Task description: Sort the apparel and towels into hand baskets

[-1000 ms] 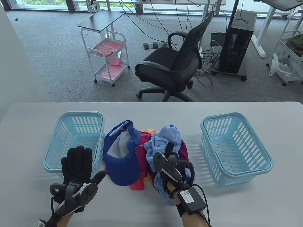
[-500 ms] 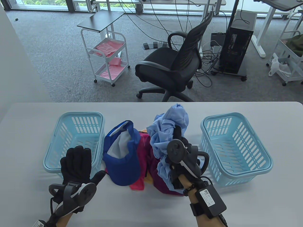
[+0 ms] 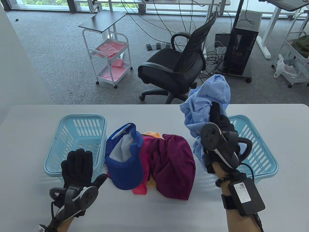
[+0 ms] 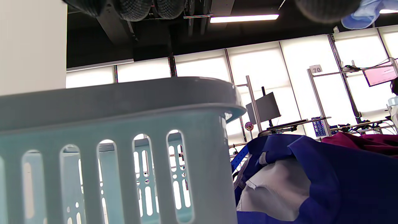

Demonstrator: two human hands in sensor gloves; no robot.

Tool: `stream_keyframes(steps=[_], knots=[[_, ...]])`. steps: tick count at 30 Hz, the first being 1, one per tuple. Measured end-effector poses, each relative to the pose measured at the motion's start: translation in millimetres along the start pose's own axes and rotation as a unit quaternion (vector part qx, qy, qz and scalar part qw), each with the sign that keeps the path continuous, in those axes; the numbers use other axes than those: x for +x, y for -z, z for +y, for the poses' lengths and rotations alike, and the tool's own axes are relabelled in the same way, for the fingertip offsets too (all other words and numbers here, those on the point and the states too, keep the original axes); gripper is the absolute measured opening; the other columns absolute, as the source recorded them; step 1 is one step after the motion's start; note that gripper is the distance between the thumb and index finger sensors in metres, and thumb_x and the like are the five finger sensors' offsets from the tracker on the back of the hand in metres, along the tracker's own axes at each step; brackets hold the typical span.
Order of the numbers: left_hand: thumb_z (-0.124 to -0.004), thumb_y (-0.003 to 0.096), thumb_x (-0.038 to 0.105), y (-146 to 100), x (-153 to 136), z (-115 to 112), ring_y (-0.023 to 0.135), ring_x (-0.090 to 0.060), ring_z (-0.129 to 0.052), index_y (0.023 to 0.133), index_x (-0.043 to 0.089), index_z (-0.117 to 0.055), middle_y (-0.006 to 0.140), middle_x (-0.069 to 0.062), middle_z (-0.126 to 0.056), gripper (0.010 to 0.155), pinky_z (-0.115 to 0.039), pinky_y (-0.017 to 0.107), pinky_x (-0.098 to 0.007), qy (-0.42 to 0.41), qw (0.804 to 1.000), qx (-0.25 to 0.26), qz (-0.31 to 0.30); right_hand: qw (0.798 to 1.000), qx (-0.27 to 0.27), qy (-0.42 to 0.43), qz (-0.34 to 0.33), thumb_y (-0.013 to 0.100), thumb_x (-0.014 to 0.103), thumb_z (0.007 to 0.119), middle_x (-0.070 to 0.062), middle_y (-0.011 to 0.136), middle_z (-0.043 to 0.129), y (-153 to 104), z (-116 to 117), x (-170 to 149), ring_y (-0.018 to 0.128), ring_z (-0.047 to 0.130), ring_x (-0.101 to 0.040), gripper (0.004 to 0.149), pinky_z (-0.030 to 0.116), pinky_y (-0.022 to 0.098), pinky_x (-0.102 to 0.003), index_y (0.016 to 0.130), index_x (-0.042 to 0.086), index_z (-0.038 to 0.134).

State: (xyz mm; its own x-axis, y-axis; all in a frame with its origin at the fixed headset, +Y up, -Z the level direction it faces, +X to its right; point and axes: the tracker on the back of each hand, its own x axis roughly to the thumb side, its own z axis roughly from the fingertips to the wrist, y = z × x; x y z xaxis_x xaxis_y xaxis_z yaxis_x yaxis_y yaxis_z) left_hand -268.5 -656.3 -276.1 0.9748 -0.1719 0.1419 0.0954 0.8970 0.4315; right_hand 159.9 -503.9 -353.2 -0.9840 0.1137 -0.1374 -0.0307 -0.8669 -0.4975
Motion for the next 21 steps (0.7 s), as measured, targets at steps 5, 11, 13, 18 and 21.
stream_keyframes(steps=[5, 11, 13, 18, 21], knots=[[-0.058, 0.05, 0.067, 0, 0, 0, 0.109, -0.06, -0.044, 0.116, 0.007, -0.021, 0.12, -0.031, -0.031, 0.097, -0.047, 0.075, -0.073, 0.003, 1.0, 0.001, 0.0, 0.998, 0.016, -0.053, 0.032, 0.046, 0.025, 0.091, -0.026, 0.089, 0.079, 12, 12, -32, 0.068, 0.095, -0.045, 0.077, 0.085, 0.051, -0.057, 0.108, 0.013, 0.046], [-0.058, 0.05, 0.067, 0, 0, 1, 0.109, -0.06, -0.045, 0.116, 0.007, -0.021, 0.12, -0.031, -0.031, 0.097, -0.047, 0.075, -0.073, 0.005, 1.0, 0.003, 0.003, 0.99, 0.082, -0.089, 0.074, 0.047, 0.023, 0.091, -0.026, 0.089, 0.079, 23, 44, -64, 0.068, 0.095, -0.046, 0.073, 0.085, 0.051, -0.057, 0.107, 0.016, 0.051], [-0.058, 0.05, 0.067, 0, 0, 1, 0.109, -0.06, -0.044, 0.116, 0.007, -0.021, 0.12, -0.031, -0.031, 0.097, -0.047, 0.075, -0.073, 0.005, 1.0, 0.004, 0.003, 0.986, 0.11, -0.097, 0.084, 0.047, 0.023, 0.091, -0.027, 0.089, 0.079, 27, 55, -71, 0.068, 0.095, -0.046, 0.072, 0.085, 0.051, -0.057, 0.107, 0.017, 0.053], [-0.058, 0.0499, 0.067, 1, 0, 1, 0.109, -0.06, -0.044, 0.116, 0.008, -0.021, 0.12, -0.031, -0.031, 0.097, -0.047, 0.075, -0.073, 0.008, 1.0, 0.003, 0.004, 0.974, 0.174, -0.105, 0.101, 0.047, 0.023, 0.091, -0.026, 0.089, 0.08, 37, 83, -83, 0.068, 0.095, -0.046, 0.069, 0.085, 0.051, -0.057, 0.106, 0.017, 0.057], [-0.058, 0.0498, 0.067, 1, 0, 1, 0.109, -0.06, -0.045, 0.116, 0.008, -0.022, 0.12, -0.031, -0.031, 0.097, -0.047, 0.075, -0.073, 0.009, 1.0, 0.003, 0.004, 0.967, 0.209, -0.105, 0.1, 0.046, 0.023, 0.092, -0.026, 0.09, 0.081, 42, 98, -88, 0.068, 0.095, -0.046, 0.067, 0.085, 0.051, -0.057, 0.105, 0.018, 0.059]])
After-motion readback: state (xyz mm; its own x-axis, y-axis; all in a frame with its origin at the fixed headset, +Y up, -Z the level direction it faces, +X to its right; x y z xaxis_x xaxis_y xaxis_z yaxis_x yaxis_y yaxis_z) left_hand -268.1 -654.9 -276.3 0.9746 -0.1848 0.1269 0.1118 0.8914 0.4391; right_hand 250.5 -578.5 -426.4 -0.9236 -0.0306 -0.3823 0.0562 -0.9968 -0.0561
